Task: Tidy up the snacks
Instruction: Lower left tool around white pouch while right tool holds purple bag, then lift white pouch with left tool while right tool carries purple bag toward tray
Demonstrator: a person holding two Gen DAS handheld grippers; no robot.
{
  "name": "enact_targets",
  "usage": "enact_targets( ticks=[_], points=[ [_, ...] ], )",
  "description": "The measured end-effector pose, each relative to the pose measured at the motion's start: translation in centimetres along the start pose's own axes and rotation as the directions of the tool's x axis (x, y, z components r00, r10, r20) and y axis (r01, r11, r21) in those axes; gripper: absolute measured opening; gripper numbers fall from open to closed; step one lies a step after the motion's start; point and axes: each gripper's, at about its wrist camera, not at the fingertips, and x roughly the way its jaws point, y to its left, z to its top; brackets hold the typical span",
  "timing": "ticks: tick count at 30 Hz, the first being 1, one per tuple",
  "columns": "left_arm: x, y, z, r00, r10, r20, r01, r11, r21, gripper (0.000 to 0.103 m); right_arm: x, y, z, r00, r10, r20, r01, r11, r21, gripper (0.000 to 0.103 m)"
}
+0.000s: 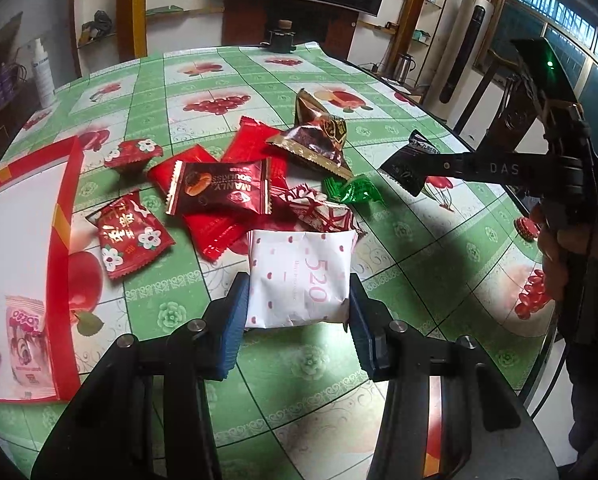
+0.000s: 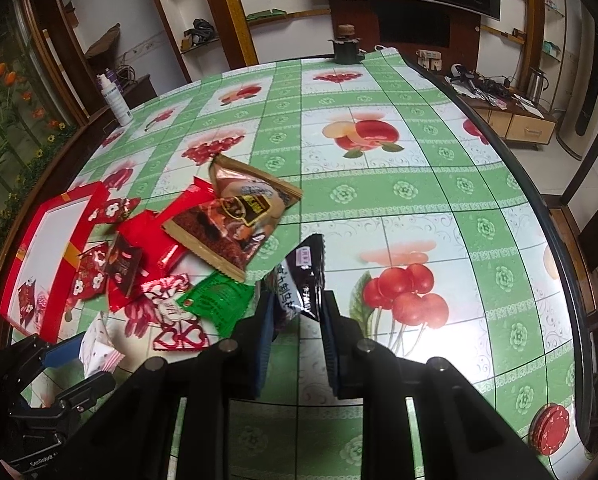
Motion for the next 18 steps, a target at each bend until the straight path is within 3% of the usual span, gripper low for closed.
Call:
enact_targets(
  ticks=[18],
  points=[
    [-2.7,2.8,0.1,0.998,0.043,0.054,-0.040,0.997,-0.064,0.046,-1.1,3.0,0.2,0.999,0.048,0.017,-0.047,0.998,-0.052,0.025]
  ],
)
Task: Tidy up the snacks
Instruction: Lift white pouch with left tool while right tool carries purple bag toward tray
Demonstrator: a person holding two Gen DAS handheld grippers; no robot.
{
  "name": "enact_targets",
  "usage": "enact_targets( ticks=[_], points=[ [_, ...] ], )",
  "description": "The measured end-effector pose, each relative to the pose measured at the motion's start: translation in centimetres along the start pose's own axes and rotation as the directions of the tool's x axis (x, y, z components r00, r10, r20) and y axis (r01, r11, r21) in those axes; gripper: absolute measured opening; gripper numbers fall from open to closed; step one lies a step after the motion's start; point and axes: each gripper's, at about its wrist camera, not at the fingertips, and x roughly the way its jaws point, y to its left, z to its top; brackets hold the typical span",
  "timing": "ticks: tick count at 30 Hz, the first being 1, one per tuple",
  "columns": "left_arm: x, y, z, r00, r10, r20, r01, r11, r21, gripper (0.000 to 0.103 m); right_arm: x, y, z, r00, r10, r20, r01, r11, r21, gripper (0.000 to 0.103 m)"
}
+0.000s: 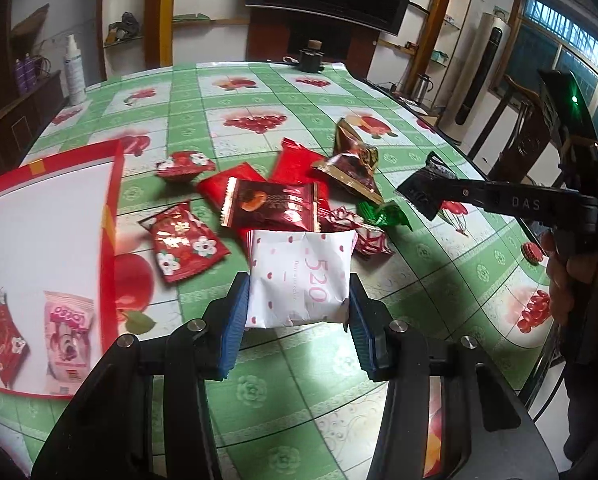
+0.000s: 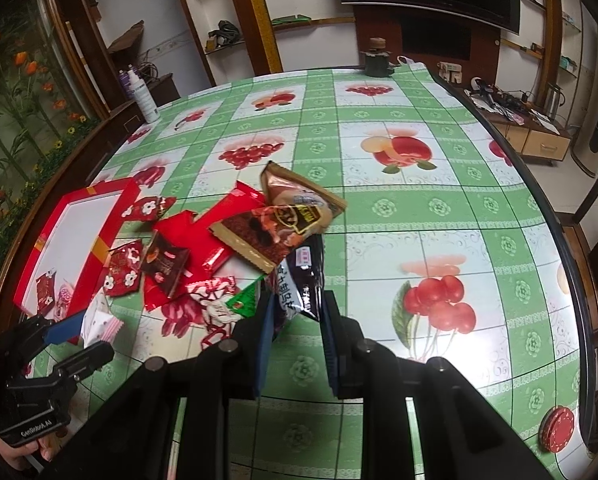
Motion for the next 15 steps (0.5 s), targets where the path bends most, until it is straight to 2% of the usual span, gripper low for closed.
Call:
enact_targets(
  ticks=[15],
  points=[
    [-1.9,2.7,-0.3,0.999,0.045,0.022,-0.043,0.997,-0.062,0.046,-0.2,3.1,0.2,0.999,0.046,-0.001,-0.046,0.997,-0.055,0.025]
  ],
)
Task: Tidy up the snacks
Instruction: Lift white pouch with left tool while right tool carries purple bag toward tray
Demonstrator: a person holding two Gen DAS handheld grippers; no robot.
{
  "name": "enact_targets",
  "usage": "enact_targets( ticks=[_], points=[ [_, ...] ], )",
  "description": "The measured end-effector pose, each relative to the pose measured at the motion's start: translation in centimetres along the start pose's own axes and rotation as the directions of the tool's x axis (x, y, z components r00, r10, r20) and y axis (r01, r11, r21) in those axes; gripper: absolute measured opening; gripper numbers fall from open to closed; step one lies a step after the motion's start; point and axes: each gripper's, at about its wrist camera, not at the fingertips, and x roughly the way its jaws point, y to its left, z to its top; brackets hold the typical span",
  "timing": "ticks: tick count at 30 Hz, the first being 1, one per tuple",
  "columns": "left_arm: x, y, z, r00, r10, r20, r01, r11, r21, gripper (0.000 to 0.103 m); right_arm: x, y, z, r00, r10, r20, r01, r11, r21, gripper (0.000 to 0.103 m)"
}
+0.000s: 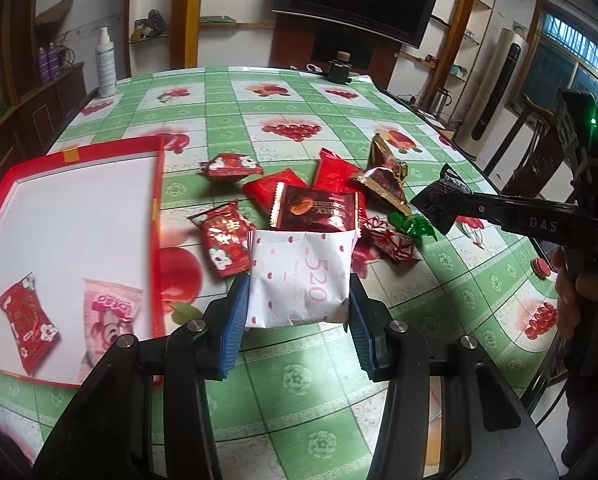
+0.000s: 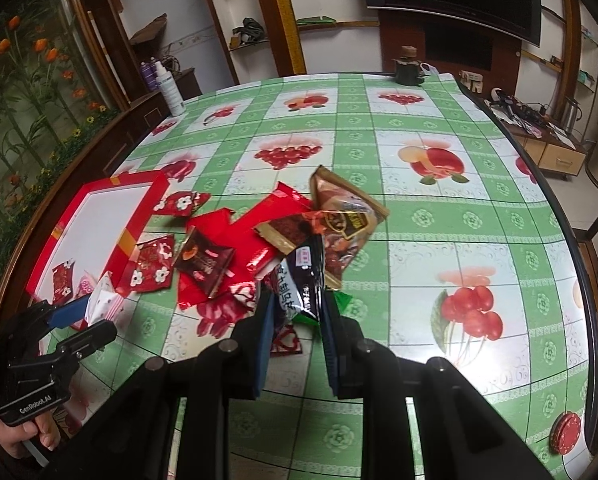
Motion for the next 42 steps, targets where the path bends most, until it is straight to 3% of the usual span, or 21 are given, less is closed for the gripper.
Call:
enact_targets(
  ticks=[26,42],
  points=[
    [-3.4,6.9,-0.3,0.993,0.107,0.041,-0.100,0.984,-0.148,0.046,1.0,7.6,0.8,0.993,0.118,-0.031,-0.121,0.984,-0.127,0.025],
    [-5.0,14.1,-0.1,0.975,0.219,0.045,-0.192,0.923,-0.333,0.046,3.1,15.0,1.7,0.972,0.213,-0.095,-0.230,0.942,-0.244,0.025]
  ],
)
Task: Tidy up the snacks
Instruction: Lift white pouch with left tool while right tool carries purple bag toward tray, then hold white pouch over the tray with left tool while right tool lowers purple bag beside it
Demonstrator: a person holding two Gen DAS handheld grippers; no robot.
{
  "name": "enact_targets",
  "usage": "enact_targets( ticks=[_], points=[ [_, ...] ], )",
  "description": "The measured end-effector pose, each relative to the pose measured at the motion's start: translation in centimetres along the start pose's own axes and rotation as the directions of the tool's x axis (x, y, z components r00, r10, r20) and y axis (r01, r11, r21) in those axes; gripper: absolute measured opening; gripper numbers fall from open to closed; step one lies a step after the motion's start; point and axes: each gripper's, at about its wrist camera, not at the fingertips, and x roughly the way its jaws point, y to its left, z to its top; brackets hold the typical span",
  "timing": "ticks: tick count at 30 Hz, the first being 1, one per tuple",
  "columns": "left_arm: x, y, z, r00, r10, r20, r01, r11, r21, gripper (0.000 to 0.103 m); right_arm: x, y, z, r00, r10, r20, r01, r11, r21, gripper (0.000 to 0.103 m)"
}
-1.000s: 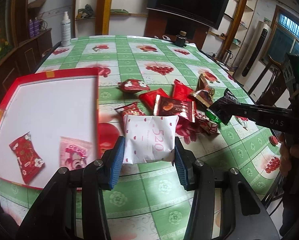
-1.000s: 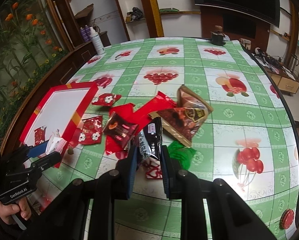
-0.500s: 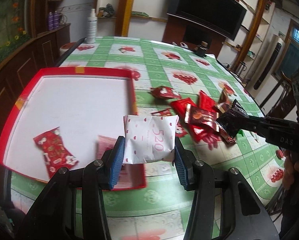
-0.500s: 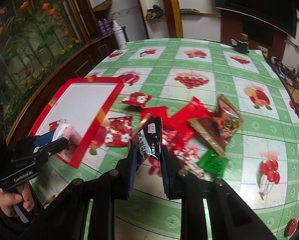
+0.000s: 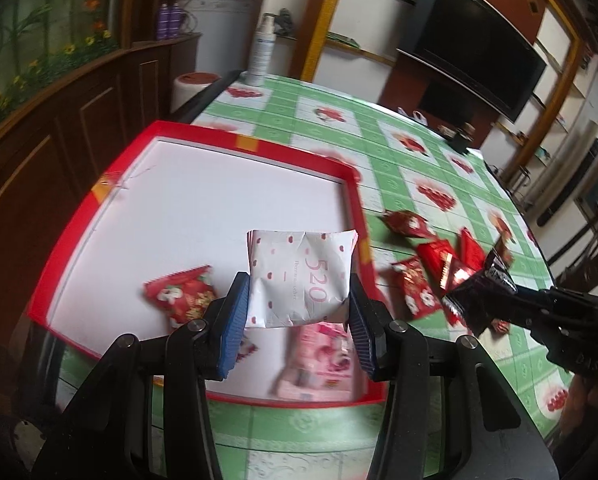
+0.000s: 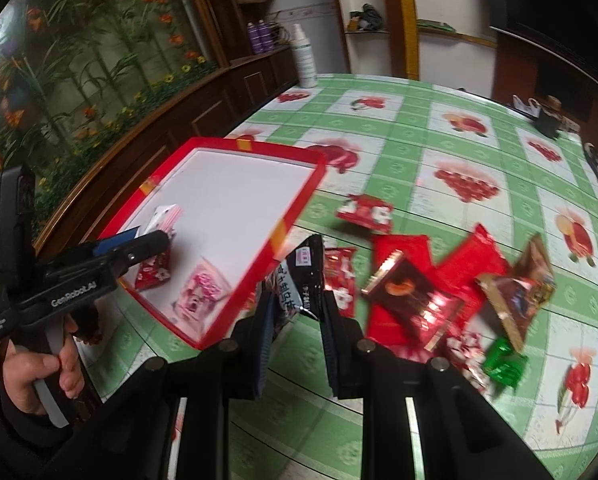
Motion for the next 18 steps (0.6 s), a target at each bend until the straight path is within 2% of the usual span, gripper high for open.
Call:
enact_targets(
  ticks=[6,9,13,17,18],
  points=[
    [0.9,1.0,0.3,0.999,0.048,0.000,-0.048,0.999,-0.024,0.046,2.0,1.8,1.6,0.999,0.041,-0.020,-0.042,0.998,-0.035,0.023],
    [1.8,0.8,0.2,0.998,0.059,-0.012,-0.059,0.998,-0.016,0.046,3.2,2.6,2.5,0.998,0.046,-0.037,-0.048,0.997,-0.055,0.017],
    [2.1,0.4,0.0,0.998,0.065,-0.015,-0.065,0.998,0.009,0.046,3.3,2.7,2.4,0.996,0.060,-0.060,-0.065,0.994,-0.092,0.017],
    [2.3,0.2,0.1,0.998,0.057,-0.019,-0.057,0.998,0.006,0.046,3.9,1.9,0.7,0.992,0.043,-0.118,-0.060,0.987,-0.148,0.027],
    [2.4,0.1,0.1,0.998,0.054,-0.020,-0.054,0.999,0.005,0.046,4.3,1.5,0.2,0.991,0.030,-0.131,-0.050,0.987,-0.155,0.034]
  ],
)
